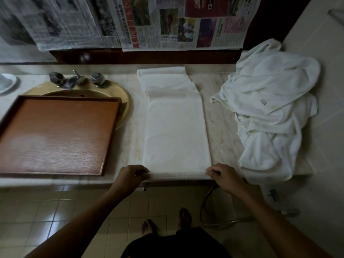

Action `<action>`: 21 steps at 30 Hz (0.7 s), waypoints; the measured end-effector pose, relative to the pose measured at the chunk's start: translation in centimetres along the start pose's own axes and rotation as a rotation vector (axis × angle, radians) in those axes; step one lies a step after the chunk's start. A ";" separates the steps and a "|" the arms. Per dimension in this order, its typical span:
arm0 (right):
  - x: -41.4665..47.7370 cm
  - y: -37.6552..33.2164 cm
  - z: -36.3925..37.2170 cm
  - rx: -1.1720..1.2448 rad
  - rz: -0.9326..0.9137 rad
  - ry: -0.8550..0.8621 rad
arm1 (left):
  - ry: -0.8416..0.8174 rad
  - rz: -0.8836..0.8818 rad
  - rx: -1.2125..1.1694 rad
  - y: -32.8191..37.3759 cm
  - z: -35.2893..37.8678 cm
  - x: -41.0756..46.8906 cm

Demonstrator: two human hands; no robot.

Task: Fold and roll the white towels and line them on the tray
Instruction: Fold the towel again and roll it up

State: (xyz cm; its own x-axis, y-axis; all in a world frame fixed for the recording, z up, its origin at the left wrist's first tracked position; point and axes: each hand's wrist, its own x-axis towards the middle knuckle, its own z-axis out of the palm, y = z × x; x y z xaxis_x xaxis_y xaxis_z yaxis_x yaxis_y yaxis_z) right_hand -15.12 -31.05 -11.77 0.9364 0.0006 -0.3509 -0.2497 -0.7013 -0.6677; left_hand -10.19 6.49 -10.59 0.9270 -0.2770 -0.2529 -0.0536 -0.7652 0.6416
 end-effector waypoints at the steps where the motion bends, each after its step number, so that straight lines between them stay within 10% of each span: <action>1: 0.2 -0.1 0.1 0.004 0.016 0.000 | -0.004 -0.026 -0.010 0.1 -0.1 0.3; 9: 0.6 -1.4 1.6 -0.114 -0.005 0.138 | 0.091 -0.111 0.047 0.9 1.3 1.2; 15: 0.1 -2.4 3.6 -0.356 -0.389 0.214 | 0.089 0.310 0.333 0.7 4.3 0.1; 21: -0.3 -0.7 4.2 -0.431 -0.494 0.203 | 0.027 0.360 0.367 -0.4 4.8 -0.6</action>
State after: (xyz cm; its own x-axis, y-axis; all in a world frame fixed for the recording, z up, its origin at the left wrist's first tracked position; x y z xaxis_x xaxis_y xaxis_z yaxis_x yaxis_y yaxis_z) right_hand -16.23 -27.57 -13.95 0.9535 0.2888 0.0859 0.2993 -0.8744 -0.3820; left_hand -12.47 4.18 -14.22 0.8346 -0.5493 -0.0405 -0.4938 -0.7787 0.3870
